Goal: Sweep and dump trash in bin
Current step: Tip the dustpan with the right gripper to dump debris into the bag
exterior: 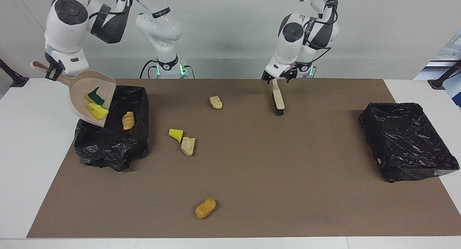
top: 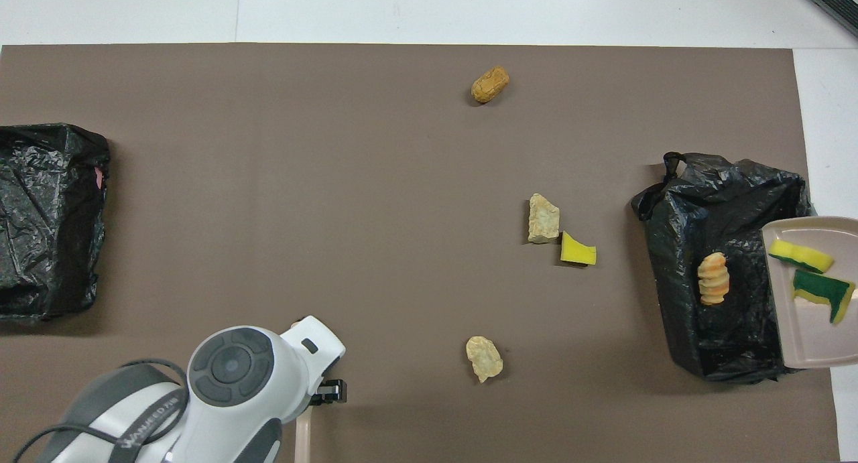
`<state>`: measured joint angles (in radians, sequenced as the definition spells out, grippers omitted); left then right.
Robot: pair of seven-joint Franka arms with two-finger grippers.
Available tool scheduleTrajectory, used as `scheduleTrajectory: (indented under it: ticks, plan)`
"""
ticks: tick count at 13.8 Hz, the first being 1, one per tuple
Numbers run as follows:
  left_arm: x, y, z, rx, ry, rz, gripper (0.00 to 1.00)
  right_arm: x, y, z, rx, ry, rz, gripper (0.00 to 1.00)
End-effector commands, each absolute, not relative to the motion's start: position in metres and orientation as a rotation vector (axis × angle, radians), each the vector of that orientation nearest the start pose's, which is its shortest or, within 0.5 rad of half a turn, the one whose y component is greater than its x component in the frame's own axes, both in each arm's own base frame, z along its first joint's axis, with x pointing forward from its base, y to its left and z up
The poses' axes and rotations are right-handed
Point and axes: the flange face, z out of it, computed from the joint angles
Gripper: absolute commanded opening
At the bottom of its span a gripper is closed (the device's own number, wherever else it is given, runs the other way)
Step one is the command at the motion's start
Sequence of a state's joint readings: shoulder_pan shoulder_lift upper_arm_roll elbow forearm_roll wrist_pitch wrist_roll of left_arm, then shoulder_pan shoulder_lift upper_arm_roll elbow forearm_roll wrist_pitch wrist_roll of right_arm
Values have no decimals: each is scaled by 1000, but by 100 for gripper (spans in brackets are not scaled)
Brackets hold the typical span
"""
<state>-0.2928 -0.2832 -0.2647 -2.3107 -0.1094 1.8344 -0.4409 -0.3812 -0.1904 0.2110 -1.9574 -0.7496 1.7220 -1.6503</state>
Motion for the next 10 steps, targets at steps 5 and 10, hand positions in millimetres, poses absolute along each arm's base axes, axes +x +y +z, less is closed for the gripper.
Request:
scheduleTrajectory:
  ticks: [5, 10]
  plan:
    - [511, -208, 552, -3044, 256, 84, 100, 473, -97, 595, 1709, 1704, -956, 0]
    - [535, -144, 627, -3079, 256, -30, 100, 477, -73, 616, 1700, 1642, -934, 0]
